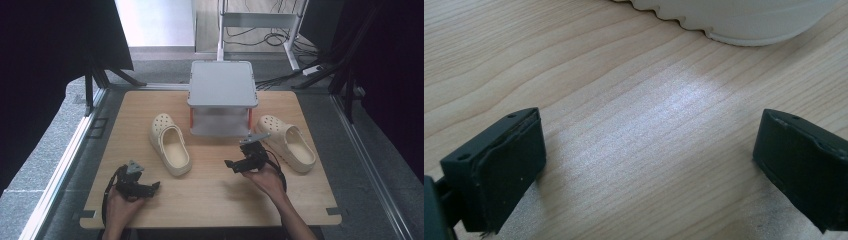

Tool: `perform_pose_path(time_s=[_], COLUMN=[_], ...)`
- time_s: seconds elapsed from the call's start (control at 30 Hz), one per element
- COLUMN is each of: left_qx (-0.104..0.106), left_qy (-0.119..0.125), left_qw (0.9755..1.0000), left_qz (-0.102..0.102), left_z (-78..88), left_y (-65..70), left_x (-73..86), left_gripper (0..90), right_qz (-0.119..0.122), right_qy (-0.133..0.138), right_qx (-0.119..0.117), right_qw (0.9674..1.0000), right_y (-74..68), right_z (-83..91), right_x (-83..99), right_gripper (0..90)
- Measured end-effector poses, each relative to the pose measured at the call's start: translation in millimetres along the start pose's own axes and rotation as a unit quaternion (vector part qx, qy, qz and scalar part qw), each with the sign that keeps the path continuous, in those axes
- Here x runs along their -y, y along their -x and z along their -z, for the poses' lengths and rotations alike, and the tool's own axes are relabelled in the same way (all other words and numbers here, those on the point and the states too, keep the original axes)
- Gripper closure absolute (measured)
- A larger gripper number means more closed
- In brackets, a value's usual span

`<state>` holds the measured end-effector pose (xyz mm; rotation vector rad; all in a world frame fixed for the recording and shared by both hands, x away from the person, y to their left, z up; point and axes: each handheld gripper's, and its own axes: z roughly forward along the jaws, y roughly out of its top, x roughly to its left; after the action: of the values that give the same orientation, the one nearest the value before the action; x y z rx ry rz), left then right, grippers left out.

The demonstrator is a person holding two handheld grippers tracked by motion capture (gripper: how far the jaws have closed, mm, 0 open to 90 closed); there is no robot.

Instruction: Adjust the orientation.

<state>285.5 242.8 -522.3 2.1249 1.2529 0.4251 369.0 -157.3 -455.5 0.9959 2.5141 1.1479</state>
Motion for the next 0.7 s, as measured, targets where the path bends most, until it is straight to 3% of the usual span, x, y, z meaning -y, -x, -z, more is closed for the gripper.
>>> perform_pose_path(time_s=[0.23,0.7], left_qx=[0.000,0.000], left_qy=[0.000,0.000], left_qw=[1.0000,1.0000], left_qz=[0.000,-0.001], left_z=[0.0,0.0], left_y=[-0.1,-0.3], left_x=[0.0,0.0], left_gripper=[0.3,0.2], right_qz=[0.008,0.029], right_qy=[-0.005,-0.004], right_qx=[-0.015,-0.034], right_qw=[0.9998,0.9990], right_y=[-5.1,-33.1], right_z=[-17.7,-62.6], right_x=[-22.7,-75.2], right_gripper=[16.8,19.0])
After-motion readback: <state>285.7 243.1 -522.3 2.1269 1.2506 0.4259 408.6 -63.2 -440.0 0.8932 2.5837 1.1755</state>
